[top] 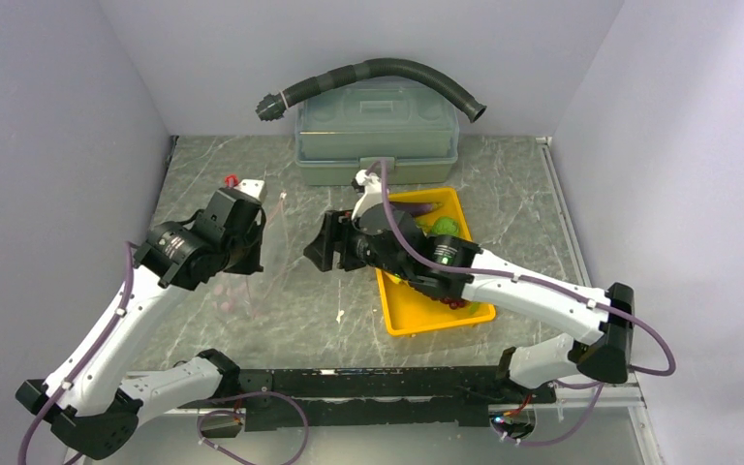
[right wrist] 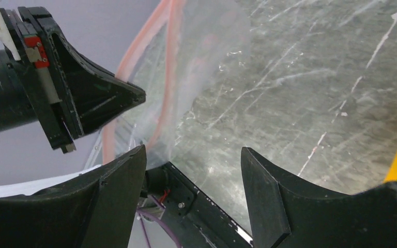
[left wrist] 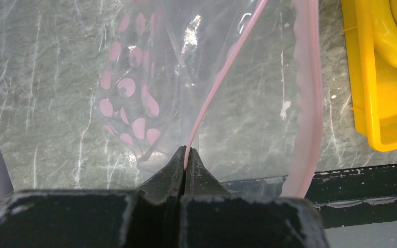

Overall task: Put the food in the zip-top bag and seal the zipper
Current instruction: Open the zipper of the food storage bag.

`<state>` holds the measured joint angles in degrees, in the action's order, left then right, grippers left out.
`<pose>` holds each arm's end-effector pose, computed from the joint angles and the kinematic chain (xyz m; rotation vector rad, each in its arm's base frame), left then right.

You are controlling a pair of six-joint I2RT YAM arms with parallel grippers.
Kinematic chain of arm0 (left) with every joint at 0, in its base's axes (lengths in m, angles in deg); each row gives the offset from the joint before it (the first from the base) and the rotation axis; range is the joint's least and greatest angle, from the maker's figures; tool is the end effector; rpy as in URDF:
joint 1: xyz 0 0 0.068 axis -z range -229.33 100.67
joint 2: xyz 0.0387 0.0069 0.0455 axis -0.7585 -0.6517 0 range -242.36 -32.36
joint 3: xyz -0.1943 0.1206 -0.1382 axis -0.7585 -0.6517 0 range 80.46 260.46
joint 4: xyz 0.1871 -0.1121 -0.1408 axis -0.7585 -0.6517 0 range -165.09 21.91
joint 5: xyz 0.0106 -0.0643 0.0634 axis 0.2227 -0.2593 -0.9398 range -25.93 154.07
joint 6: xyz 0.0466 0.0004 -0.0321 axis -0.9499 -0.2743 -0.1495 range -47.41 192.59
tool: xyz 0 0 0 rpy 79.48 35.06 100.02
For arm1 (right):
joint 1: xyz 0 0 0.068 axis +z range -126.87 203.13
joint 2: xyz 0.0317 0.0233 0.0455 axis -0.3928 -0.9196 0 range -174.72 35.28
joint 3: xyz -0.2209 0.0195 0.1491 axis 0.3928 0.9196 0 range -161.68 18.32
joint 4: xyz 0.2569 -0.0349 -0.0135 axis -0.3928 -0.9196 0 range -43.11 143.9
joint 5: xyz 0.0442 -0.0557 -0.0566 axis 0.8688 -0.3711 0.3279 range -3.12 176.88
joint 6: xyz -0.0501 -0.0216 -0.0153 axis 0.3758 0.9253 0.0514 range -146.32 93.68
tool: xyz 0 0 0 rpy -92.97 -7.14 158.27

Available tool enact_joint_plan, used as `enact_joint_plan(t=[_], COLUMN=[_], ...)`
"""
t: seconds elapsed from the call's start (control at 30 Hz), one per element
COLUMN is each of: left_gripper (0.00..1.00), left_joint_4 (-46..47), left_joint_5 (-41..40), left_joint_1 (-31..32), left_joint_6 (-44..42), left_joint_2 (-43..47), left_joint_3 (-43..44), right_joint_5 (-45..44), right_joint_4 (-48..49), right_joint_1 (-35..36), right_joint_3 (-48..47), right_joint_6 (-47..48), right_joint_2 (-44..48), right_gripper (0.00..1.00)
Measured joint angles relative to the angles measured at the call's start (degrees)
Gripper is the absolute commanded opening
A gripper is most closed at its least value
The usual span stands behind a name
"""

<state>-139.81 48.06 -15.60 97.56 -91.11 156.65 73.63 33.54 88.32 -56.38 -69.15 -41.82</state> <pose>0.1437 -0.0827 0.3734 0.0770 2.4670 -0.0873 0.1389 0.2788 0.3714 -0.2470 2.0832 0.9826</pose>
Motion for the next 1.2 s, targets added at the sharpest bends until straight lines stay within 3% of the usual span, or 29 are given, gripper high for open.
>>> enact_joint_plan(t=[0.43,0.67,0.93,1.13,1.2], left_gripper=[0.00,0.00,0.00,0.00,0.00], left_joint_4=[0.9,0.9,0.8,0.1,-0.3], left_joint_5=[1.6,1.7,1.6,1.1,0.8], left_joint_1=[0.0,0.0,0.0,0.0,0.0], left_joint_6=[0.8,0.8,0.8,0.6,0.6], left_joint_2=[-0.7,-0.9,-2.2,-2.6,-2.9], left_joint_3=[0.0,0.1,2.1,4.2,5.1], right_joint_5=[1.6,1.1,0.1,-0.5,-1.2], right_joint_4=[0.7,-1.2,-3.7,-4.2,-4.4], right_joint_1=[0.1,0.2,0.4,0.4,0.4], right_joint_3=[-8.9,-16.2,-17.2,-17.2,-17.2], right_joint_6=[-0.3,-0.2,-0.5,-0.7,-0.5], right_joint_2=[-11.2,-19.8,-24.2,-24.9,-24.9], right_gripper=[0.71,0.63,0.41,0.05,0.00])
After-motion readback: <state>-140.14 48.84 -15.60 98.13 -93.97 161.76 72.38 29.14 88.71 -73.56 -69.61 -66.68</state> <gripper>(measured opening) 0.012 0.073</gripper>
